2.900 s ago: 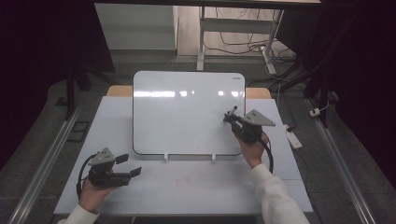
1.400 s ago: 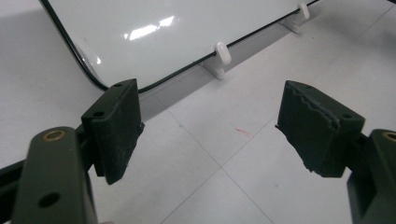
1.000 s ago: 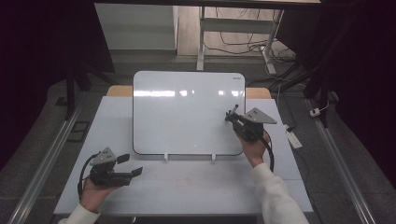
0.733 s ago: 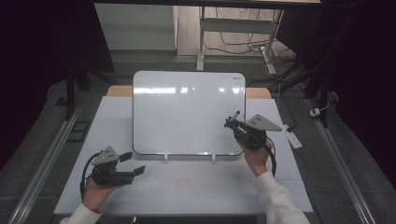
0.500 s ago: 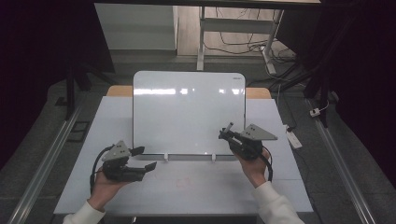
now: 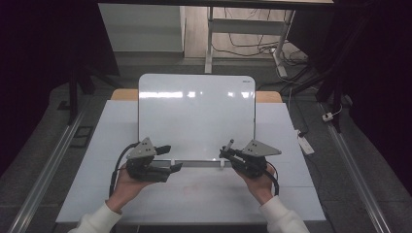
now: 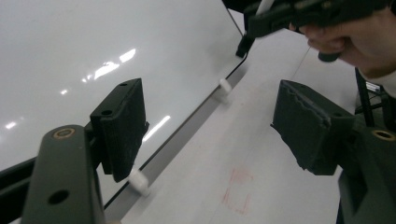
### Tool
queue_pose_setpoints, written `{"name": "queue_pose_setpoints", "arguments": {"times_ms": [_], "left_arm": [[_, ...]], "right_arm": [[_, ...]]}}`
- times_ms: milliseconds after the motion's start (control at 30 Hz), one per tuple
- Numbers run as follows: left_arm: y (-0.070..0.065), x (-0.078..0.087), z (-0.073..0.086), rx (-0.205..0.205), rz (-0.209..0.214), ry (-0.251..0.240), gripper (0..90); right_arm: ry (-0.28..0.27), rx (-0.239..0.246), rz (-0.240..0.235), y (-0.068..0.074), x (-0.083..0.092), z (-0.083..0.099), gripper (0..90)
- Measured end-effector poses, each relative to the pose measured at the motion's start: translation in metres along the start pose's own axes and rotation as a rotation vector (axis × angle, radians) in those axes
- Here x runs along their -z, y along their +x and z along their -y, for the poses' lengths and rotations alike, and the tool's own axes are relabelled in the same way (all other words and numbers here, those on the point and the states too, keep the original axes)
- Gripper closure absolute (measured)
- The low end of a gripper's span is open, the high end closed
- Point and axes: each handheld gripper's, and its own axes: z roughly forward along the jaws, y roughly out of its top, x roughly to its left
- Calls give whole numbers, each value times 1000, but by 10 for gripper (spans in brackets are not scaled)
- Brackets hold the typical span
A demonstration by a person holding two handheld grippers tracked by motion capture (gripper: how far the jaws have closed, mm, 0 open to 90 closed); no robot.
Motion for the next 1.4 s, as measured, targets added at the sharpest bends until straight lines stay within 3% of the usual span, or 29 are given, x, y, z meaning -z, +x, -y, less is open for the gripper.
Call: {"name": "queue_pose_setpoints", "arguments": {"times_ms": [367, 733, 833, 867, 900, 1000, 1067, 1133, 1233, 1400], "left_arm": [[-18, -27, -29, -50, 87, -18, 321], [-25, -49, -37, -81, 168, 10, 453], [-26, -52, -37, -105, 193, 18, 598], [-26, -52, -36, -111, 202, 18, 768], [-25, -52, -36, -115, 212, 21, 768], [-24, -50, -36, -122, 185, 28, 808], [-21, -48, -36, -91, 179, 14, 809], [-17, -45, -36, -73, 163, 0, 810], [-14, -43, -36, -47, 154, -21, 810], [-16, -44, -35, -30, 150, -40, 810]], "right_arm": [[42, 19, -105, 31, -10, 0, 809], [90, 31, -162, 46, -23, 0, 808], [107, 29, -175, 49, -27, -1, 808], [117, 35, -180, 51, -29, 0, 808], [117, 35, -180, 51, -29, 0, 808], [124, 11, -195, 50, -30, 1, 799], [111, 34, -159, 51, -28, 3, 732], [79, 69, -91, 56, -22, 3, 678], [35, 108, -17, 62, -14, 3, 676], [-2, 113, 29, 73, -17, 0, 718]]}}
